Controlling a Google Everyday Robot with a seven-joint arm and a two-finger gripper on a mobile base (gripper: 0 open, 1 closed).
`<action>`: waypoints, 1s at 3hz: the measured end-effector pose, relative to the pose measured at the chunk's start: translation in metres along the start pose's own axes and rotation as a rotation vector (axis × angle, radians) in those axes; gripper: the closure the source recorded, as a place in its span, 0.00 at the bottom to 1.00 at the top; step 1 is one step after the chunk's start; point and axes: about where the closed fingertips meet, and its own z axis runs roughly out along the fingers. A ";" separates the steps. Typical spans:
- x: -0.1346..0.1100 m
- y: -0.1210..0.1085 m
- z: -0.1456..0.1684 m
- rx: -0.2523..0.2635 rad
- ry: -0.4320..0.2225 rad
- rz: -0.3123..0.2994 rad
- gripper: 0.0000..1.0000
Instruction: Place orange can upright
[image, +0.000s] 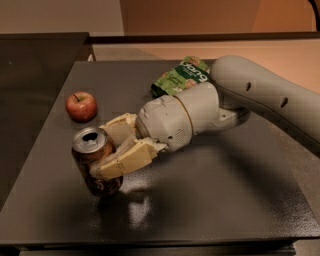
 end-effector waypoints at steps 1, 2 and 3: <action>0.007 -0.003 -0.001 -0.024 -0.040 -0.004 1.00; 0.013 -0.003 -0.001 -0.040 -0.046 -0.032 1.00; 0.019 -0.002 0.000 -0.053 -0.034 -0.064 0.82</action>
Offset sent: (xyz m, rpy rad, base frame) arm 0.0056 -0.0073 -0.0224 0.0800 -0.0244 0.0568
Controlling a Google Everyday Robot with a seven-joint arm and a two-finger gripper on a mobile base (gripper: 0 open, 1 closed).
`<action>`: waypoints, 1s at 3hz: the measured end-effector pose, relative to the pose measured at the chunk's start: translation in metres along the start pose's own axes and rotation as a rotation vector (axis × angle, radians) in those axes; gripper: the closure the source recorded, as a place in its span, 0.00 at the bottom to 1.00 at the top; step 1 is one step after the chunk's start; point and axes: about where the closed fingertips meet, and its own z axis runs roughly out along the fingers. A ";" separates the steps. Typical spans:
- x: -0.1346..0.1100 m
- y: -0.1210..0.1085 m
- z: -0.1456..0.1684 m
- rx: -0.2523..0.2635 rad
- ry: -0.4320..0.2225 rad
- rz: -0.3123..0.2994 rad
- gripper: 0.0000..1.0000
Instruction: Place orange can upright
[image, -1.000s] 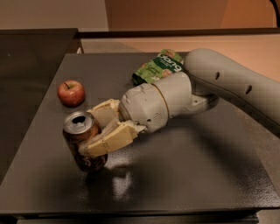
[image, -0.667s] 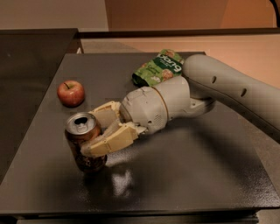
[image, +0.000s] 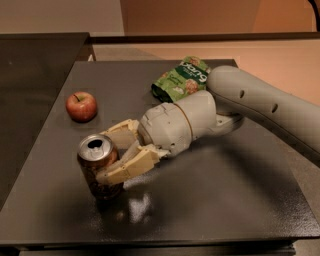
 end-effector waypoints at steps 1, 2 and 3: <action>0.006 0.002 0.003 -0.020 0.028 -0.014 0.59; 0.013 0.004 0.005 -0.038 0.065 -0.002 0.35; 0.020 0.005 0.006 -0.048 0.093 0.018 0.13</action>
Offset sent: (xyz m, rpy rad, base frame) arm -0.0057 -0.0027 -0.0235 -0.1020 -0.0210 0.0568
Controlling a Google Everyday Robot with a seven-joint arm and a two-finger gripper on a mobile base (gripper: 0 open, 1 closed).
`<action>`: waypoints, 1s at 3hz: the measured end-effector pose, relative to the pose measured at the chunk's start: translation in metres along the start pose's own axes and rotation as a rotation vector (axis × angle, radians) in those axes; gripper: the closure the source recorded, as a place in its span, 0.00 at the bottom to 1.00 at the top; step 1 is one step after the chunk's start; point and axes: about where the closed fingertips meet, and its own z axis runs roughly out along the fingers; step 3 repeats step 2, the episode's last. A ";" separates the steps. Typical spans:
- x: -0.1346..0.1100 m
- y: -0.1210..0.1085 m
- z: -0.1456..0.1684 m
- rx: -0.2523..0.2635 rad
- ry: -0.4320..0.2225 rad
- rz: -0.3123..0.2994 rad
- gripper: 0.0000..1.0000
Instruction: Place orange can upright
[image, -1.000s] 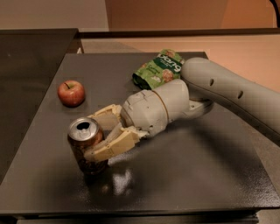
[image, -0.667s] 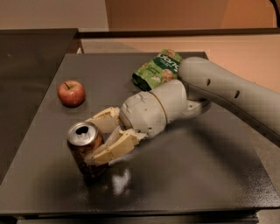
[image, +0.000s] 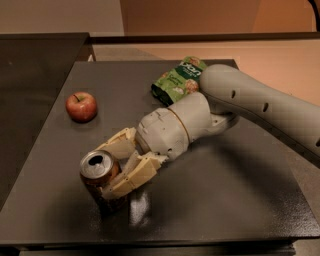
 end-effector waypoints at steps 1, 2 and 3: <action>-0.001 0.000 0.002 -0.002 0.001 -0.003 0.00; -0.001 0.000 0.002 -0.002 0.001 -0.003 0.00; -0.001 0.000 0.002 -0.002 0.001 -0.003 0.00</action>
Offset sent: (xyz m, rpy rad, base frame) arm -0.0010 0.0014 0.0008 0.0000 -0.0023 0.0023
